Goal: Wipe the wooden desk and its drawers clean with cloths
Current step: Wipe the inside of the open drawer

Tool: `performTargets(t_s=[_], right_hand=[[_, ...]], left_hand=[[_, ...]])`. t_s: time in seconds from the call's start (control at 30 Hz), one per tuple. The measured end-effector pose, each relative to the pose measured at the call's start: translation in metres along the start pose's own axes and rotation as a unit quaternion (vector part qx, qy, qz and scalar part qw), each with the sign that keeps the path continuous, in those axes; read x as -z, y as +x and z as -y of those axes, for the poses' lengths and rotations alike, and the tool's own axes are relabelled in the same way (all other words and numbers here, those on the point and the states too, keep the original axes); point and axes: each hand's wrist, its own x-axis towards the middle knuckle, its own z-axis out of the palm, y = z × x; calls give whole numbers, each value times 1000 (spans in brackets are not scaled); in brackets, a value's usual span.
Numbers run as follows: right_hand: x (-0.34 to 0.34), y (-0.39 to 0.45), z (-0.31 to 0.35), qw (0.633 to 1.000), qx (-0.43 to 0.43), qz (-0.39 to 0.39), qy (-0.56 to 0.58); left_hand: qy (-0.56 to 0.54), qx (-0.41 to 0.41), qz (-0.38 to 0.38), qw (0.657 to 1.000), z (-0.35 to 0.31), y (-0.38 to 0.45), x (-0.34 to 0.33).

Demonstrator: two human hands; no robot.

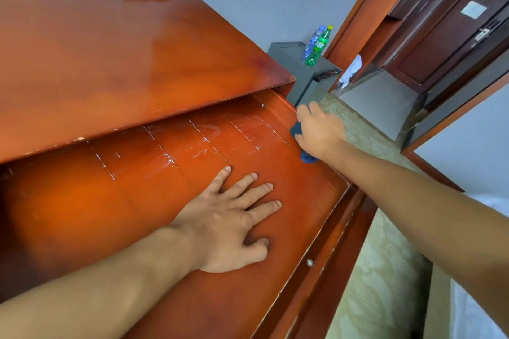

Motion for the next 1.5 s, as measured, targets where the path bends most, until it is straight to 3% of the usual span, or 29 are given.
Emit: performTargets(t_s=[0.13,0.27,0.47,0.53,0.6,0.7,0.77,0.93,1.0,1.17,1.27,1.4,1.5], right_hand=[[0,-46,-20,998,-42,39,-16],[9,-62,-2,982,-103,69,143],[8,-62,35,947,75,82,303],[-5,-40,36,967,39,42,250],[-19,-15,40,985,-53,8,163],[-21,2,53,982,-130,-10,137],[-14,-10,58,977,-95,-19,189],[3,-72,58,926,137,16,351],[-4,-56,45,941,124,16,315],[-22,5,35,964,-52,8,262],[-10,-5,51,962,-31,8,271],[2,-57,50,936,97,54,334],[-8,-35,34,949,63,29,308]], left_hand=[[2,2,-8,1000,0,-2,-1],[-2,1,-12,1000,1,-3,-2],[-4,-3,-13,1000,4,0,-3],[-8,-5,-17,1000,4,0,-4],[-13,-2,-24,1000,2,1,-4],[-17,-4,-22,1000,3,-1,-4],[-17,-8,-18,1000,5,-1,-4],[-22,-12,-19,1000,5,2,-5],[-19,-10,-19,1000,4,1,-4],[-25,-9,-22,999,4,1,-4],[-28,-14,-20,999,6,0,-5],[-26,-12,-16,999,6,1,-4],[-29,-11,-16,999,4,1,-4]])
